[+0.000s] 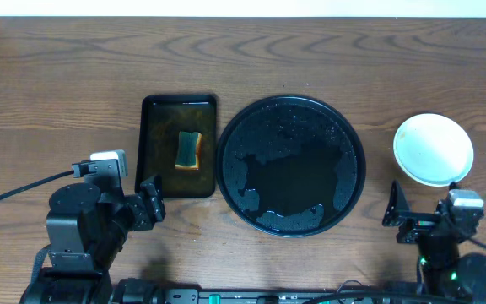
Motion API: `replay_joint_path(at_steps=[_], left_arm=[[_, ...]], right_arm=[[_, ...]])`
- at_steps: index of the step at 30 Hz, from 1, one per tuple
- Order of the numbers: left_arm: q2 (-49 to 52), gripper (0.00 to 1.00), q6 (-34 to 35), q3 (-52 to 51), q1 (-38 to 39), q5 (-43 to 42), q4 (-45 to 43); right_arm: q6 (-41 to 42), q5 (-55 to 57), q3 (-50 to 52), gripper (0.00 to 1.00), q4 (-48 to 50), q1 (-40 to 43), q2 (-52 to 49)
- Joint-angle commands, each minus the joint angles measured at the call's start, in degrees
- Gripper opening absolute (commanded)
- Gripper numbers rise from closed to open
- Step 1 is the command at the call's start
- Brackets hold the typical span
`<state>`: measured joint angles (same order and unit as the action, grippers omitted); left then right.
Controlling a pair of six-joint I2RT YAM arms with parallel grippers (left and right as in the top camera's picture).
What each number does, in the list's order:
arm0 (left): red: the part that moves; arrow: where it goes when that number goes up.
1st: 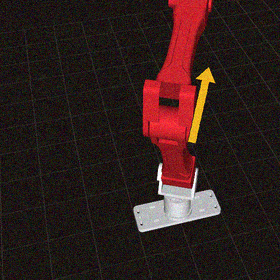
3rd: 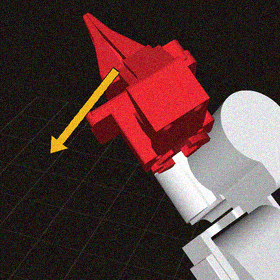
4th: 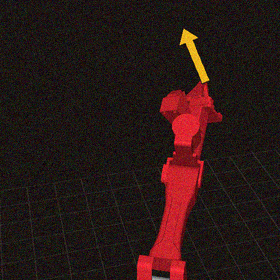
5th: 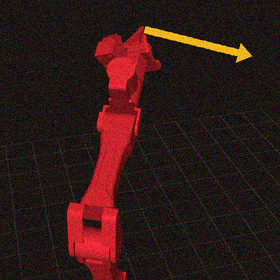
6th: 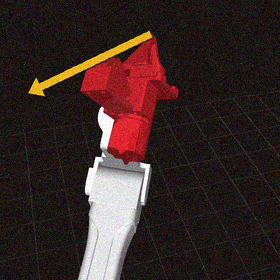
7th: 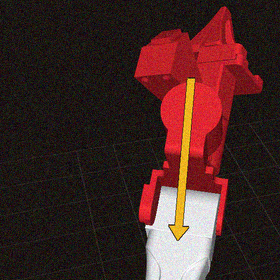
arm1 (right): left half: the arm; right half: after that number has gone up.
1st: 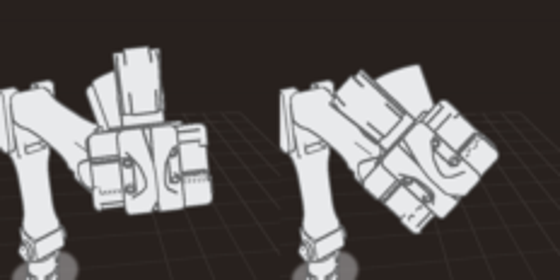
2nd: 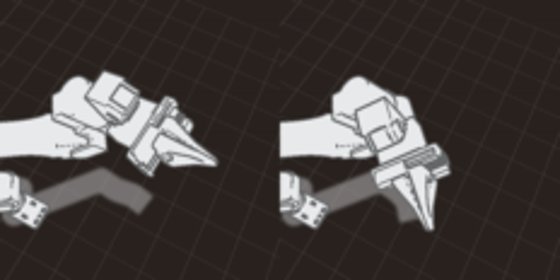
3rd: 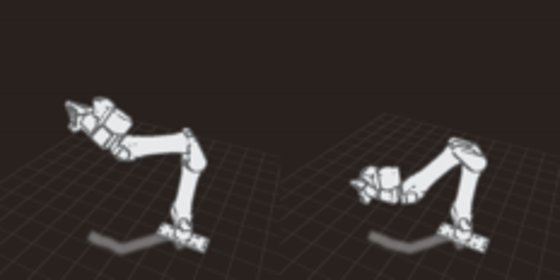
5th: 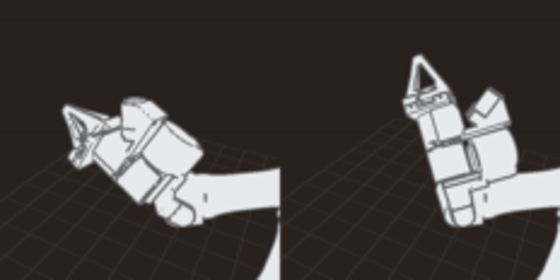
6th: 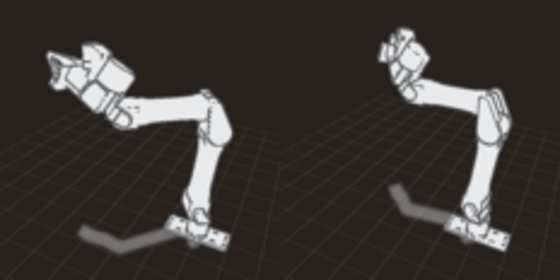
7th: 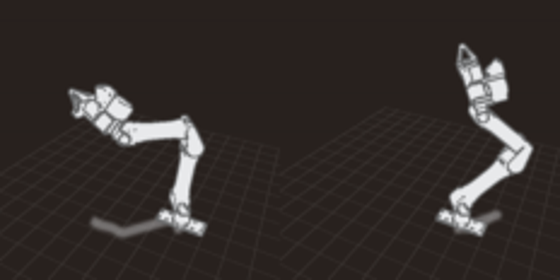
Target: Clean dirty plates on tray and stack at the side
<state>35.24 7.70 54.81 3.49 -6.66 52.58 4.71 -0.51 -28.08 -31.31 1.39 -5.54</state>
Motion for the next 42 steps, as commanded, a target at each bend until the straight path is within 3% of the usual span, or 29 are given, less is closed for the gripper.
replay_joint_path(at_steps=[1, 7, 13, 18, 21, 42], left_arm=[[-0.09, 0.79, -0.09, -0.28, 0.11, 0.72, 0.02], [-0.09, 0.79, -0.09, -0.28, 0.11, 0.72, 0.02], [-0.09, 0.79, -0.09, -0.28, 0.11, 0.72, 0.04], [-0.09, 0.79, -0.09, -0.28, 0.11, 0.72, 0.04], [-0.09, 0.79, -0.09, -0.28, 0.11, 0.72, 0.04], [-0.09, 0.79, -0.09, -0.28, 0.11, 0.72, 0.02]], right_arm=[[-1.22, -0.52, 5.35, 0.99, 6.03, -1.44, 4.02], [-1.46, -0.39, 14.58, 0.99, 23.43, -1.64, 5.22], [-7.39, -0.39, 23.04, 0.99, 34.99, -2.25, 5.22], [-7.78, -1.51, 27.93, 0.99, 34.21, -2.23, 5.25], [-7.72, -1.86, 27.76, 0.99, 27.06, -2.91, 5.22], [-7.76, -1.9, 27.76, 0.99, 27.21, -2.91, 5.11]])
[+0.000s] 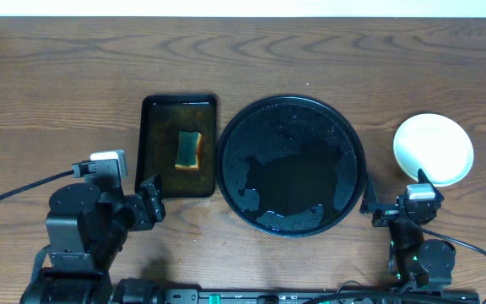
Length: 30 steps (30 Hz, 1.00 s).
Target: Clean dirty plates on tray and stack at the side
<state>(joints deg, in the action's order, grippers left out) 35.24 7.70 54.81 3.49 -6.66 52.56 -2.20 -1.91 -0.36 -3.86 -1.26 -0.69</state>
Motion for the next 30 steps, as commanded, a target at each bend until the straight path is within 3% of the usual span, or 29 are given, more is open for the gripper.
replay_joint_path(at_steps=[1, 15, 21, 30], left_arm=[[-0.09, 0.79, -0.09, -0.28, 0.11, 0.72, 0.07], [-2.25, 0.79, -1.03, -0.42, 0.11, 1.99, 1.4], [-11.43, 0.79, -0.98, -9.51, 0.02, 2.25, 0.0], [-26.64, 0.79, -0.96, -32.54, -1.77, 2.21, -21.14]], right_arm=[[-0.85, -0.5, 0.04, 0.99, -0.24, -0.26, 0.26], [-0.85, -0.5, 0.04, 0.99, -0.24, -0.26, 0.26], [-0.85, -0.5, 0.04, 0.99, -0.24, -0.26, 0.26], [-0.85, -0.5, 0.04, 0.99, -0.24, -0.26, 0.26]])
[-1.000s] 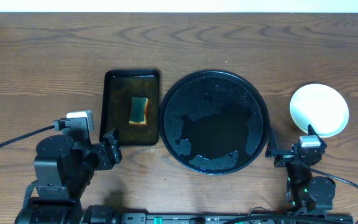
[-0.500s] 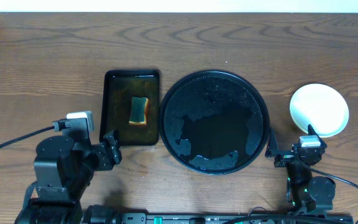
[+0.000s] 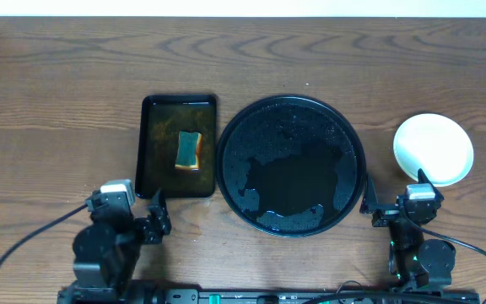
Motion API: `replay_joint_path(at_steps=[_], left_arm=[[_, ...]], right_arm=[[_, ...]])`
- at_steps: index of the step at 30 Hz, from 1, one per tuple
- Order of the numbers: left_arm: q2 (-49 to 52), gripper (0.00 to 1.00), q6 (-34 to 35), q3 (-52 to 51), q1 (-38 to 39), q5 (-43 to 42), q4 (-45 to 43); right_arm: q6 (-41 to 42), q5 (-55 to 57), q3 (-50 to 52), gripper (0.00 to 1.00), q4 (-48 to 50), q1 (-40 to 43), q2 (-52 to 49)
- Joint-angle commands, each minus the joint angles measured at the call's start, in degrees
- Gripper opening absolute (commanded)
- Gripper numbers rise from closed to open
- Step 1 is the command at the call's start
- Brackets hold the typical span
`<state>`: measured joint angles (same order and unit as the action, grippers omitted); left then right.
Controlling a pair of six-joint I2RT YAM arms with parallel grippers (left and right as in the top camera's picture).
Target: Clean dirty plates on tray and stack at the side
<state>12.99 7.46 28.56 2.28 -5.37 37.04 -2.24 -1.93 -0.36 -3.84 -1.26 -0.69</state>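
Note:
A white plate sits on the table at the right, off the tray. The big round black tray in the middle is wet, with water pooled on it and no plate on it. My left gripper is low at the front left, just below the small rectangular tray and holding nothing. At the round tray's front right rim is my right gripper, below and left of the white plate, also holding nothing. The overhead view is too small to show how either gripper's jaws stand.
A small black rectangular tray left of the round one holds a yellow-green sponge. Cables run from both arms along the table's front edge. The rest is bare wooden tabletop.
My left arm has pulled back toward the table's front edge and sits lower in the view. The right arm, plate, trays and sponge have not moved.
At first my right arm was at the far front right, below the white plate, and the left arm stood beside the sponge tray. Then the right arm was further left, at the round tray's rim. Now the left arm has also drawn back.

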Motion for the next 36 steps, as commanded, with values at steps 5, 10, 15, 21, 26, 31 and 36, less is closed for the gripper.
replay_joint_path(at_steps=[5, 10, 15, 21, 26, 31, 36], left_arm=[[-10.27, 0.79, -0.76, -16.61, -0.57, 0.94, -20.2], [-12.9, 0.79, -3.32, -24.76, -0.61, 0.96, -35.89], [-12.9, 0.79, -6.36, -28.35, -0.61, 1.14, -39.21], [-12.9, 0.79, -6.38, -28.33, -0.61, 1.14, -33.31], [-12.76, 0.79, -6.38, -28.33, -0.61, 1.14, -33.29], [-12.76, 0.79, -6.38, -28.33, -0.61, 1.14, -33.31], [-12.76, 0.79, -6.38, -28.33, -0.61, 1.14, -33.29]], right_arm=[[-0.81, -0.48, 0.04, 0.99, -0.26, -0.26, 0.26], [-0.81, -0.46, 0.04, 0.99, -0.26, -0.26, 0.26], [-0.81, -0.48, 0.04, 0.99, -0.26, -0.26, 0.26], [-0.81, -0.48, 0.04, 0.99, -0.26, -0.26, 0.26], [-0.81, -0.48, 0.04, 0.99, -0.26, -0.26, 0.26], [-0.81, -0.48, 0.04, 0.99, -0.26, -0.26, 0.26], [-0.81, -0.48, 0.04, 0.99, -0.26, -0.26, 0.26]])
